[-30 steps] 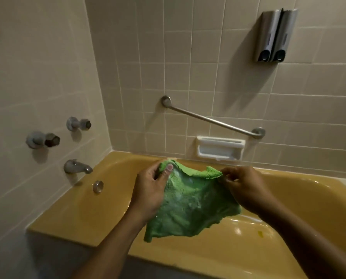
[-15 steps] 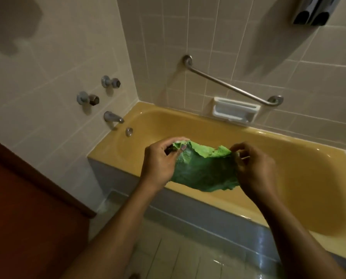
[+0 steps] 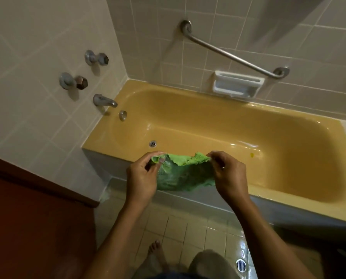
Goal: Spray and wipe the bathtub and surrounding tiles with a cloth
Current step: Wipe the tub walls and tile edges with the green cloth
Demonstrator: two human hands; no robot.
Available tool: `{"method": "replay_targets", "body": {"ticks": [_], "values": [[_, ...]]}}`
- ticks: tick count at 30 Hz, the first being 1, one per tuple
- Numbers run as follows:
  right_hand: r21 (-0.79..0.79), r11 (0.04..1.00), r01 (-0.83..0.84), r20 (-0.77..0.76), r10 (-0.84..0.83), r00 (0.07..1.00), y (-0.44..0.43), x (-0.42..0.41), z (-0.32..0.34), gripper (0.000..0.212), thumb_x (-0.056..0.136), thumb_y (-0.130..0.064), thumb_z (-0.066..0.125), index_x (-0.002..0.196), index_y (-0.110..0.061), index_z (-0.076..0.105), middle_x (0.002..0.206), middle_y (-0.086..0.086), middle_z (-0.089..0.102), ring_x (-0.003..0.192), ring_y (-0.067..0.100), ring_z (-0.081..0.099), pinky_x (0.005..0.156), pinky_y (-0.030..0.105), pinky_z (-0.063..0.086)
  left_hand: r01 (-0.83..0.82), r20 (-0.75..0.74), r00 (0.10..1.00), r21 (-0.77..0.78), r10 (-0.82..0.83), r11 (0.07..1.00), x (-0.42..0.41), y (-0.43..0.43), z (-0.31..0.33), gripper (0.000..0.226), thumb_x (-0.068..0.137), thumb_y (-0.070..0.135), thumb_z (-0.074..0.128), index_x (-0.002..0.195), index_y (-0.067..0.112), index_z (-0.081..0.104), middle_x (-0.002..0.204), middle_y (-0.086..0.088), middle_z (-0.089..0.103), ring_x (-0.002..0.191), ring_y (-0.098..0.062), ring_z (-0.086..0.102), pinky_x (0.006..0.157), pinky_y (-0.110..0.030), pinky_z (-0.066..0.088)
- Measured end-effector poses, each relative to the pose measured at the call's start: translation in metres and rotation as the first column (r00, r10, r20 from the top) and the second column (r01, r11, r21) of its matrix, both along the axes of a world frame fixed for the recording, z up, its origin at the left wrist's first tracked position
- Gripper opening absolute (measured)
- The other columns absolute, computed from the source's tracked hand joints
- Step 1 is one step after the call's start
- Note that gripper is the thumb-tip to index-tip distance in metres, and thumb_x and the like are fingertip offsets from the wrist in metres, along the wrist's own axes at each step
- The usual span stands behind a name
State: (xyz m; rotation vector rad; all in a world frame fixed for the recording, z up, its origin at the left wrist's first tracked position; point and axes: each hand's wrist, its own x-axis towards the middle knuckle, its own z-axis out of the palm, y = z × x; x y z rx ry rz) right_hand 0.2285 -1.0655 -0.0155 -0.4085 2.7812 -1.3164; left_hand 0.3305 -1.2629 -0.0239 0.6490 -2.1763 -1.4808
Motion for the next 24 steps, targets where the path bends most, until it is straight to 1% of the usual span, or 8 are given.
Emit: {"method": "replay_targets", "body": {"ticks": [2,4,8,11,14,18,20,24], "values": [[-0.008,1.000,0.005,-0.008,-0.005,1.000,-0.022,-0.008,0.001,0.021,0.097,-0.011,0.065,0.116,-0.013,0.074,0.114,0.001,0.073,0.097,0.008,0.064,0.078,0.006,0.042,0.015,0.002,1.000,0.008,-0.015,1.000,-0.010,-0.024,0.002,0.028,0.095,0.017,0.071,0.098,0.045,0.068,0.062,-0.013,0.056,0.049,-0.009,0.030,0.046,-0.024,0.028],[-0.010,1.000,0.001,-0.025,-0.001,1.000,-0.044,-0.019,0.001,0.019,0.096,-0.010,0.066,0.113,-0.013,0.075,0.112,0.001,0.074,0.095,0.008,0.063,0.078,0.007,0.041,0.036,0.021,0.999,-0.002,-0.035,0.999,-0.022,-0.048,0.002,0.022,0.095,0.018,0.071,0.097,0.040,0.070,0.058,-0.002,0.052,0.050,-0.009,0.032,0.048,-0.024,0.029],[0.031,0.999,-0.023,-0.106,0.026,0.994,-0.081,-0.054,-0.009,0.014,0.093,-0.009,0.070,0.103,-0.014,0.078,0.103,0.000,0.072,0.088,0.013,0.062,0.077,0.026,0.051,0.084,0.052,0.996,-0.134,-0.078,0.987,-0.050,-0.090,-0.003,0.020,0.095,0.009,0.071,0.112,0.019,0.074,0.059,0.019,0.058,0.044,-0.007,0.037,0.046,-0.014,0.029],[0.119,0.992,-0.043,-0.221,0.068,0.973,-0.109,-0.093,-0.028,0.011,0.091,-0.008,0.072,0.098,-0.014,0.078,0.100,0.001,0.066,0.095,0.020,0.057,0.077,0.026,0.039,0.122,0.044,0.992,-0.291,-0.114,0.949,-0.074,-0.116,-0.007,0.028,0.095,-0.001,0.067,0.118,0.013,0.074,0.083,0.013,0.071,0.064,-0.005,0.063,0.057,-0.004,0.042],[0.136,0.989,-0.062,-0.259,0.096,0.961,-0.141,-0.131,-0.043,0.011,0.090,-0.006,0.072,0.098,-0.010,0.078,0.096,0.003,0.064,0.095,0.024,0.055,0.077,0.024,0.036,0.133,0.064,0.991,-0.418,-0.117,0.899,-0.102,-0.150,-0.026,0.028,0.094,-0.003,0.067,0.115,0.013,0.076,0.102,-0.001,0.077,0.092,-0.004,0.068,0.079,-0.011,0.053],[0.157,0.978,-0.137,-0.270,0.176,0.947,-0.190,-0.184,-0.057,0.009,0.090,-0.007,0.072,0.096,-0.010,0.078,0.092,0.003,0.064,0.091,0.023,0.053,0.074,0.022,0.032,0.116,0.141,0.988,-0.464,-0.056,0.878,-0.133,-0.195,-0.040,0.012,0.099,0.013,0.063,0.106,0.018,0.072,0.089,0.006,0.072,0.075,-0.005,0.062,0.064,-0.027,0.053],[0.175,0.967,-0.186,-0.250,0.227,0.941,-0.217,-0.211,-0.063,0.009,0.091,-0.008,0.072,0.095,-0.012,0.078,0.093,0.003,0.063,0.090,0.023,0.052,0.074,0.022,0.030,0.095,0.166,0.986,-0.444,-0.022,0.891,-0.150,-0.218,-0.046,0.014,0.099,0.018,0.059,0.104,0.018,0.072,0.090,0.006,0.072,0.076,-0.006,0.063,0.066,-0.029,0.055],[0.215,0.938,-0.270,-0.125,0.301,0.945,-0.275,-0.255,-0.077,0.012,0.094,-0.008,0.067,0.099,-0.012,0.078,0.096,0.003,0.060,0.092,0.024,0.054,0.075,0.027,0.039,0.078,0.200,0.980,-0.371,-0.003,0.925,-0.187,-0.265,-0.060,0.017,0.095,0.001,0.064,0.095,0.016,0.073,0.095,0.010,0.069,0.090,0.000,0.063,0.078,-0.024,0.055]]}}
